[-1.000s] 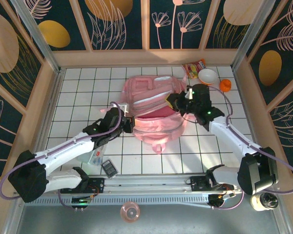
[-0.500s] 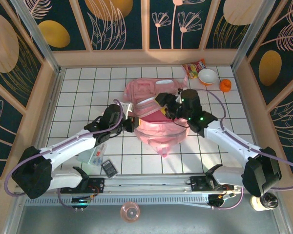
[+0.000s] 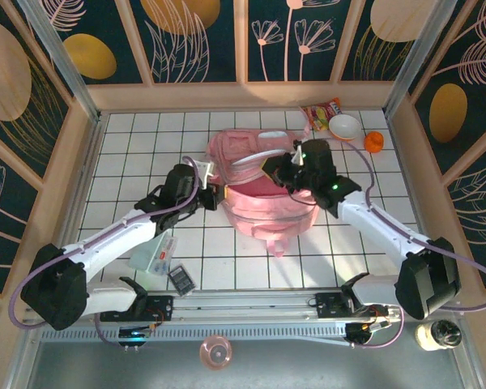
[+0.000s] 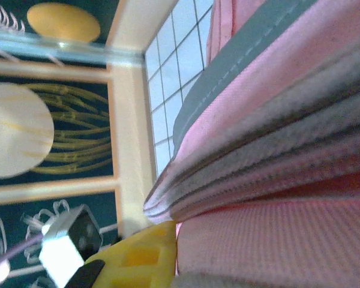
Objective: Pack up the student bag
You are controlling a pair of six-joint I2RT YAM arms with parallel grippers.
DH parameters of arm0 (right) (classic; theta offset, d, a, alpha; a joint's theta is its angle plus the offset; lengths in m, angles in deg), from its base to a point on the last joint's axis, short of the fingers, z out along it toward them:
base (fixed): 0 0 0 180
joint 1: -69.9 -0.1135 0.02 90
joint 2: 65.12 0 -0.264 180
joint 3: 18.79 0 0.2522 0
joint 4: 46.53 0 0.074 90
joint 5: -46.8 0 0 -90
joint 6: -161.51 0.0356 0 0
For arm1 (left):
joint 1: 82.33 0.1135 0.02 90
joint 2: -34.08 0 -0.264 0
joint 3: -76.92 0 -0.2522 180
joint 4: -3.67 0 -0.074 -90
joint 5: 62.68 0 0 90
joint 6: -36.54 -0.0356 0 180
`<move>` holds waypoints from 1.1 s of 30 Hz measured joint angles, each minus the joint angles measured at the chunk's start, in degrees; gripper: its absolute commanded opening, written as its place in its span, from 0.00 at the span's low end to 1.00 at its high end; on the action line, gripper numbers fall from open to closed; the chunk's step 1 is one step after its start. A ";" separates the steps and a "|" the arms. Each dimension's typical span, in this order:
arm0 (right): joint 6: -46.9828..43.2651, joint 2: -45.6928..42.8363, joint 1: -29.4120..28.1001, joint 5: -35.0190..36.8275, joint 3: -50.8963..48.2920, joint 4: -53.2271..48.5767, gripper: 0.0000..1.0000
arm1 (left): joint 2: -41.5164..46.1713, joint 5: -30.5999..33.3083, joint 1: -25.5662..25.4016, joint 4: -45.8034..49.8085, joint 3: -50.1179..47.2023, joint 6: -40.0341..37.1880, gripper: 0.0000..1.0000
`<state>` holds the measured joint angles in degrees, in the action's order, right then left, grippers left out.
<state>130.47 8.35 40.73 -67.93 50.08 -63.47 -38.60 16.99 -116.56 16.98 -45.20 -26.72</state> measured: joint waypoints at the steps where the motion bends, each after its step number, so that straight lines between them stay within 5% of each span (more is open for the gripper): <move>1: -2.10 0.11 1.29 -2.69 1.88 -2.67 0.00 | -0.11 -0.24 0.59 -0.92 0.00 -0.98 0.00; 7: -9.20 0.52 6.54 -14.49 7.65 -11.32 0.00 | -5.57 0.09 4.83 -3.93 1.31 -4.74 0.00; 12: -9.90 0.52 7.87 -16.52 7.85 -13.27 0.00 | -11.72 1.38 7.10 -4.50 3.87 -5.55 0.07; 19: -6.93 0.02 7.85 -14.05 6.82 -8.44 0.00 | -11.54 4.72 9.64 -1.68 5.73 -3.54 0.59; 28: -3.21 2.34 4.52 -6.82 5.81 0.31 0.00 | 1.55 7.78 10.99 5.90 5.70 1.42 0.79; 33: -2.86 5.88 1.11 -2.95 5.81 4.28 0.00 | 4.02 9.62 11.10 9.05 5.49 4.44 0.81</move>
<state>127.61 14.23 41.84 -70.89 55.89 -59.19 -34.58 26.61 -105.46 26.03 -39.71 -22.28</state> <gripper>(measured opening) 0.080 0.812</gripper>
